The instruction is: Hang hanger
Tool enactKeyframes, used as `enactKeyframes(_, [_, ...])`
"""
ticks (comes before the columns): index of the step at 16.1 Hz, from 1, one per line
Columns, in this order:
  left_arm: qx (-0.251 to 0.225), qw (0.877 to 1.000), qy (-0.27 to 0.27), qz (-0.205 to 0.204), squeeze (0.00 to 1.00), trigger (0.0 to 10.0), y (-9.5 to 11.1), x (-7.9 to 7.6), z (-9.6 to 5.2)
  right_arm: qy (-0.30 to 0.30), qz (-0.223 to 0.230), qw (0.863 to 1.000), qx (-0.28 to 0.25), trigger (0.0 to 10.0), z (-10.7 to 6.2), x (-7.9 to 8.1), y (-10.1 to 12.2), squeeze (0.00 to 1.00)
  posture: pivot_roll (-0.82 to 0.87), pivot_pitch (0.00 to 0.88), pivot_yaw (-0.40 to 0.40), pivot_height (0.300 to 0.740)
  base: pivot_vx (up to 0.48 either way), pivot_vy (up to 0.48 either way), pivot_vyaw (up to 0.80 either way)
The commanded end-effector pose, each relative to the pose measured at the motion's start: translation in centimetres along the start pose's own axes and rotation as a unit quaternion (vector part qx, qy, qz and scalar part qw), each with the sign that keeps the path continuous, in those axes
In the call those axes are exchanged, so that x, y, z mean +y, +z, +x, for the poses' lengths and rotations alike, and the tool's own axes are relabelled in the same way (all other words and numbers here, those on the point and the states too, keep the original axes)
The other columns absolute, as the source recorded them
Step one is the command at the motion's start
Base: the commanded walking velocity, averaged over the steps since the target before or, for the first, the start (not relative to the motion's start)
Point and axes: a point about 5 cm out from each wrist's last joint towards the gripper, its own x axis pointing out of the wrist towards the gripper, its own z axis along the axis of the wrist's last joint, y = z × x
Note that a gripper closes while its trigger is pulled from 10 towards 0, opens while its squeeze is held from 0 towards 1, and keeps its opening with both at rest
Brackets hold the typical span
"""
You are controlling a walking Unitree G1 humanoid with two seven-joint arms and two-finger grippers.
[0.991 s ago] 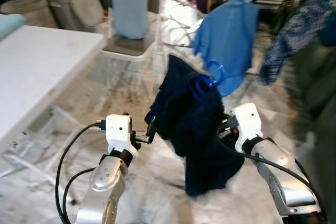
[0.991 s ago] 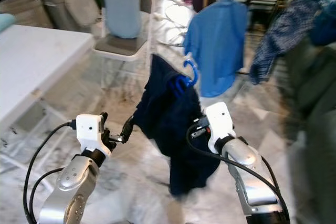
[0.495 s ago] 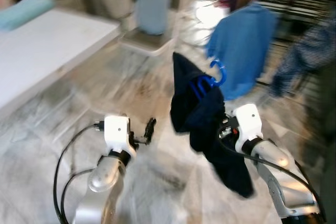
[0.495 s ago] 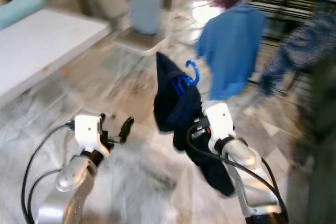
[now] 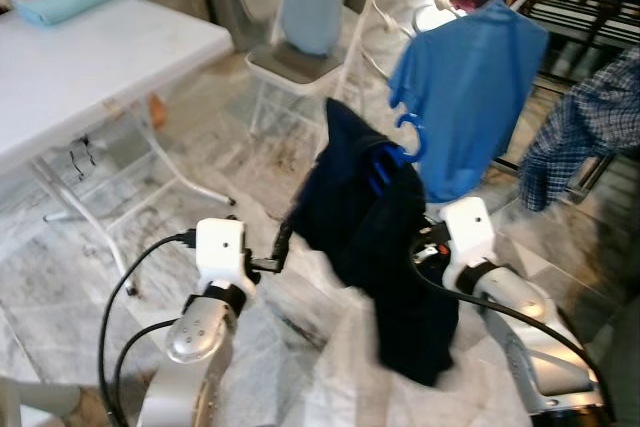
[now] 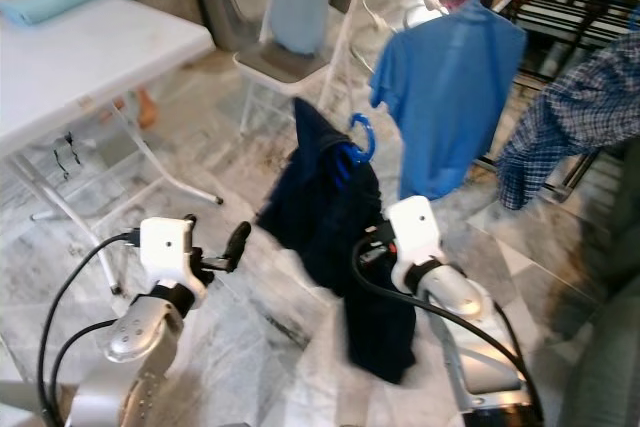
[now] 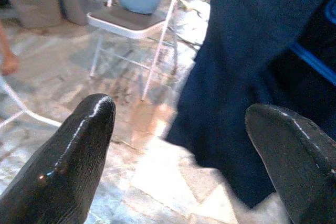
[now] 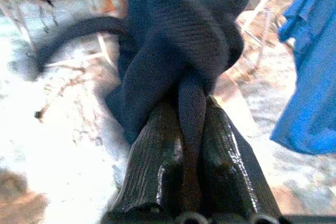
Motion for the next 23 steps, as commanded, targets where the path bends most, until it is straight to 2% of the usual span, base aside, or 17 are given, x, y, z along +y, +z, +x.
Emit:
enactKeyframes(1, [0.004, 1.0, 0.009, 0.006, 0.0, 10.0, -0.15, 0.39, -0.15, 0.001, -0.009, 1.0, -0.025, 10.0, 0.0, -0.01, 1.06, 0.0, -0.11, 0.078, 0.054, 0.74, 0.0, 0.0, 0.0])
enactKeyframes(8, [0.003, 1.0, 0.028, -0.007, 0.0, 10.0, -0.2, 0.66, -0.04, 0.004, -0.014, 1.0, -0.025, 10.0, -0.04, 0.0, 1.05, 0.0, -0.11, 0.078, 0.05, 0.74, 0.0, 0.0, 0.0])
enactKeyframes(9, [0.014, 0.999, 0.038, -0.013, 0.0, 10.0, -0.4, 0.9, -0.02, 0.004, -0.014, 1.0, -0.025, 10.0, -0.05, 0.01, 1.01, 0.0, -0.11, 0.074, 0.05, 0.74, 0.0, 0.0, 0.0])
enactKeyframes(16, [0.017, 0.999, 0.042, -0.01, 0.0, 10.0, -0.54, 1.0, -0.08, 0.004, -0.017, 1.0, -0.024, 10.0, -0.14, 0.11, 0.93, 0.0, -0.12, 0.081, 0.052, 0.74, 0.0, 0.48, 0.0])
enactKeyframes(23, [0.011, 0.999, 0.049, -0.003, 0.0, 10.0, -0.42, 0.92, -0.12, 0.003, -0.021, 1.0, -0.022, 10.0, -0.32, 0.06, 0.86, 0.0, -0.12, 0.085, 0.051, 0.74, 0.0, 0.0, 0.0])
